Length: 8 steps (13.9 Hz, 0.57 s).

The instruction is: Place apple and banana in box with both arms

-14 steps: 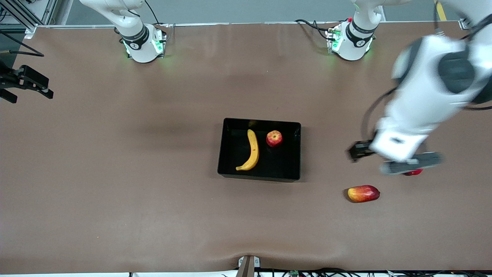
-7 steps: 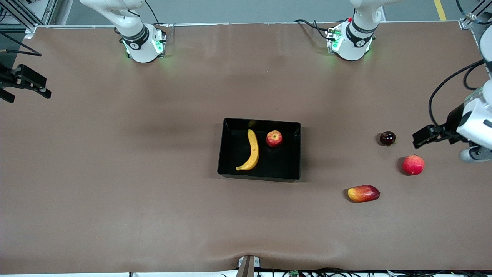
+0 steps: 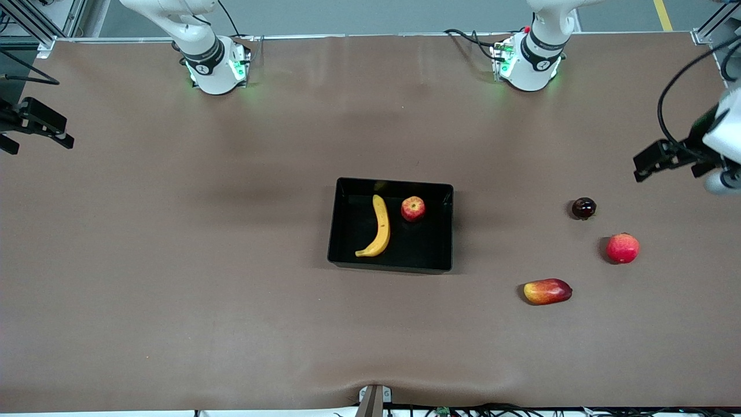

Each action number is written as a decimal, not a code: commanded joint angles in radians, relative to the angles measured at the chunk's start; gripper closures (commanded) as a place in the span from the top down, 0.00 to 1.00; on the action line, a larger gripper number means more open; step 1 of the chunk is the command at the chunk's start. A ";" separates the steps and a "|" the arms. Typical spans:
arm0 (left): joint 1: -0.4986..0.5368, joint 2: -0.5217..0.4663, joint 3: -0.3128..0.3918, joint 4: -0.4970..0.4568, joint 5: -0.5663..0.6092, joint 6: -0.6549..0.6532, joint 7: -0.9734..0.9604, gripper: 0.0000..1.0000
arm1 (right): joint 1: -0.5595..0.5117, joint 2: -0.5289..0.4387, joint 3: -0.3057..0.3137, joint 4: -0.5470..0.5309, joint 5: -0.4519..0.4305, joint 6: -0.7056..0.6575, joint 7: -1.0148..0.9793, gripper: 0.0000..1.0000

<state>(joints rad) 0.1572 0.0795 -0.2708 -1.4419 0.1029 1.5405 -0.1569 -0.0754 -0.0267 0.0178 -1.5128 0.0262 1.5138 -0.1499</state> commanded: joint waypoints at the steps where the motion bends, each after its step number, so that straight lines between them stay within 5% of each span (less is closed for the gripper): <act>1: -0.082 -0.121 0.113 -0.126 -0.067 0.003 0.030 1.00 | -0.009 0.002 0.004 0.017 -0.002 -0.012 0.013 1.00; 8: -0.107 -0.147 0.104 -0.152 -0.060 -0.005 0.019 1.00 | -0.012 0.004 -0.001 0.022 -0.002 -0.009 0.013 1.00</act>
<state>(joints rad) 0.0526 -0.0454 -0.1704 -1.5783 0.0512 1.5370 -0.1490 -0.0797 -0.0267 0.0147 -1.5093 0.0262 1.5141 -0.1489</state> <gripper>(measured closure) 0.000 0.000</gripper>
